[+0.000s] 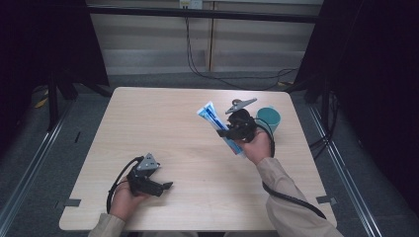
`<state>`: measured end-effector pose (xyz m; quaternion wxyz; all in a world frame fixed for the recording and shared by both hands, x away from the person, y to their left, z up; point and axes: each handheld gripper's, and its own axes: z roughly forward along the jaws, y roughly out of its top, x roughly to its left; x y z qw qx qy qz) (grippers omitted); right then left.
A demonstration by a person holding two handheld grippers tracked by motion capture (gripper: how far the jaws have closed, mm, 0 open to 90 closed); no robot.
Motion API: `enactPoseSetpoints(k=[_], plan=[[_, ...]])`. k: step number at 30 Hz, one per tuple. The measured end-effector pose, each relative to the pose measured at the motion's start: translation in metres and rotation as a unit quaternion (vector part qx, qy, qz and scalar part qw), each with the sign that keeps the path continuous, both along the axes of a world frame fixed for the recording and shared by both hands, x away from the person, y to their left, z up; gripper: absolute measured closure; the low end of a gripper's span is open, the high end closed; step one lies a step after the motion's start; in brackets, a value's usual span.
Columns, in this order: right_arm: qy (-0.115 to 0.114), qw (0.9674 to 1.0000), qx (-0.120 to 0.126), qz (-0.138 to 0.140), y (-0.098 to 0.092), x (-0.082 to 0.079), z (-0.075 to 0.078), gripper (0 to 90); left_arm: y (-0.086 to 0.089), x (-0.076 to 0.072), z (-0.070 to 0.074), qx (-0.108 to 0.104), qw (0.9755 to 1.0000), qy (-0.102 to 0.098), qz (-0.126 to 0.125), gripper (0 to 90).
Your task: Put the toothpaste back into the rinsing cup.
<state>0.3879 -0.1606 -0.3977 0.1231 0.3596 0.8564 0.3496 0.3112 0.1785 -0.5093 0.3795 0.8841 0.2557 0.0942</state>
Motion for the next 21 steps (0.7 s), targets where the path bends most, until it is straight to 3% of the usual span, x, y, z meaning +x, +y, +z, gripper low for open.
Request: enactPoseSetpoints(k=[11,17,21], plan=[[-0.012,0.9993,0.029,-0.019,-0.018,-0.003,0.007,73.1,0.000,0.000,0.000,0.000,1.0000,0.000,0.000,12.4],[-0.021,0.9973,0.063,-0.031,-0.029,-0.003,0.011,73.1,0.000,0.000,0.000,0.000,1.0000,0.000,0.001,12.5],[-0.026,0.9965,0.070,-0.038,-0.034,-0.003,0.015,73.1,0.000,0.000,0.000,0.000,1.0000,0.000,0.001,12.6]])
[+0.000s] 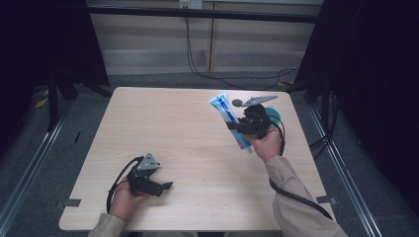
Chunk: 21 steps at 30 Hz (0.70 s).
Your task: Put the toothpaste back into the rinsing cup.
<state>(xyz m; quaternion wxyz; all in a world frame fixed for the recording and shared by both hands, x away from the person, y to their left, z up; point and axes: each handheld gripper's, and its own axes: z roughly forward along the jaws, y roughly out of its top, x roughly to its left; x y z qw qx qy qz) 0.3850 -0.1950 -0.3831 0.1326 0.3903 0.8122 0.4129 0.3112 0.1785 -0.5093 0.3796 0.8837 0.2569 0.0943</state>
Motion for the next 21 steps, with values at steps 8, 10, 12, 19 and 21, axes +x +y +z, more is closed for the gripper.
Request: enactPoseSetpoints(k=[8,10,12,19,21], plan=[[-0.008,0.9999,0.010,-0.009,-0.009,-0.001,0.002,73.1,0.000,0.000,0.000,0.000,1.0000,0.000,0.000,12.6],[-0.011,0.9998,0.016,-0.011,-0.012,-0.001,0.004,73.1,0.000,0.000,0.000,0.001,1.0000,-0.002,0.000,12.7],[-0.014,0.9995,0.025,-0.015,-0.015,-0.001,0.005,73.1,0.000,0.000,0.000,0.001,1.0000,-0.002,0.000,12.7],[-0.026,0.9985,0.038,-0.028,-0.025,0.000,0.012,73.1,0.000,0.000,0.000,0.001,1.0000,-0.002,0.000,12.8],[-0.025,0.9983,0.043,-0.030,-0.027,0.001,0.012,73.1,0.000,0.000,0.000,0.001,1.0000,-0.002,0.000,12.8]])
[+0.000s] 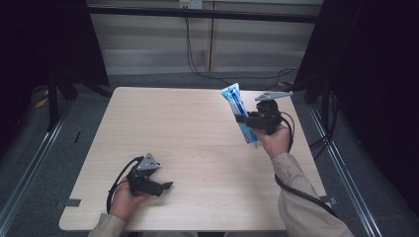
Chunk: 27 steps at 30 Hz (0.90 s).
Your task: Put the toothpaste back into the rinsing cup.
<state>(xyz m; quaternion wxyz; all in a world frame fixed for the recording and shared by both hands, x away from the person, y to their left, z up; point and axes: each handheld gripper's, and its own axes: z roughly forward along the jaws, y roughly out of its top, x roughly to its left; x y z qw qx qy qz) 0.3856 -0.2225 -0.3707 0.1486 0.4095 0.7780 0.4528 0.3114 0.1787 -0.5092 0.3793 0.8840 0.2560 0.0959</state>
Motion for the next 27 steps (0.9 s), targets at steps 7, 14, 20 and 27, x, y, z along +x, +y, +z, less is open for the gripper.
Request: enactPoseSetpoints(k=[7,14,20,27], plan=[[-0.009,0.9998,0.014,-0.014,-0.011,0.001,0.003,73.0,0.000,0.000,0.000,0.000,1.0000,0.000,0.000,12.8],[-0.017,0.9991,0.028,-0.025,-0.016,0.004,0.005,73.1,0.000,0.000,0.000,0.000,1.0000,0.000,0.000,12.8],[-0.022,0.9987,0.037,-0.029,-0.018,0.007,0.008,73.0,0.000,0.000,0.000,-0.001,1.0000,-0.001,0.001,12.9],[-0.031,0.9979,0.044,-0.035,-0.019,0.010,0.013,73.0,0.000,0.000,0.000,-0.001,1.0000,-0.001,0.001,12.9]])
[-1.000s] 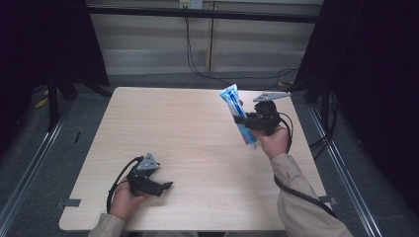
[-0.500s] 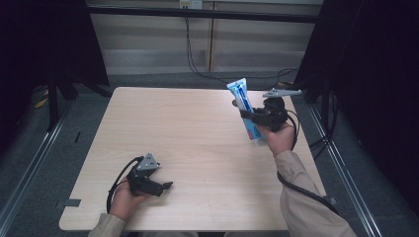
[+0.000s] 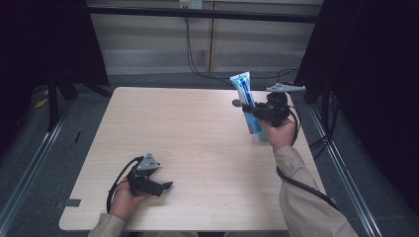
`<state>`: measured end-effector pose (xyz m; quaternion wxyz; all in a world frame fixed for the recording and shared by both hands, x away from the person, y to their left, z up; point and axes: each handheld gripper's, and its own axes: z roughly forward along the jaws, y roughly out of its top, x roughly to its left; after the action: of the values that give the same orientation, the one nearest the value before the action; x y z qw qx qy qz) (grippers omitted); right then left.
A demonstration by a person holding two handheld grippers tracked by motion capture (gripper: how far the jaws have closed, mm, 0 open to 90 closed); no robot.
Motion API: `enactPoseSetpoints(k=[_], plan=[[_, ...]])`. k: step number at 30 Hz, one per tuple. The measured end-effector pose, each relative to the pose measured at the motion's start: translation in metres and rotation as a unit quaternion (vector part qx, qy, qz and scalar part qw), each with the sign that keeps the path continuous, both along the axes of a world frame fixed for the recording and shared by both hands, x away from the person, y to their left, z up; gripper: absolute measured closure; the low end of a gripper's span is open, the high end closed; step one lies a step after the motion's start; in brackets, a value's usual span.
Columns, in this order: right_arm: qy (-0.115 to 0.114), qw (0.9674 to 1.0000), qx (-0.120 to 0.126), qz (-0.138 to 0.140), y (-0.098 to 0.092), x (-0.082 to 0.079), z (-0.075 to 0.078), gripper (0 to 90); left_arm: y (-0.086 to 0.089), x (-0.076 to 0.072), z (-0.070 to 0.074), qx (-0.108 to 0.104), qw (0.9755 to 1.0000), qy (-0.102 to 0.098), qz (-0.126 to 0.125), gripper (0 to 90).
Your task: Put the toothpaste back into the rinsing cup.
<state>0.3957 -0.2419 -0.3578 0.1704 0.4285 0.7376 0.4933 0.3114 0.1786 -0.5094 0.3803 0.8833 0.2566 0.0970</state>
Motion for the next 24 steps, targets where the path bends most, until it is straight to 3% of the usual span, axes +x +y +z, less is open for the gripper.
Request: enactPoseSetpoints(k=[24], plan=[[-0.018,0.9992,-0.010,-0.035,-0.012,0.016,0.012,73.0,-0.001,-0.001,-0.001,-0.007,1.0000,0.002,0.005,12.9]])
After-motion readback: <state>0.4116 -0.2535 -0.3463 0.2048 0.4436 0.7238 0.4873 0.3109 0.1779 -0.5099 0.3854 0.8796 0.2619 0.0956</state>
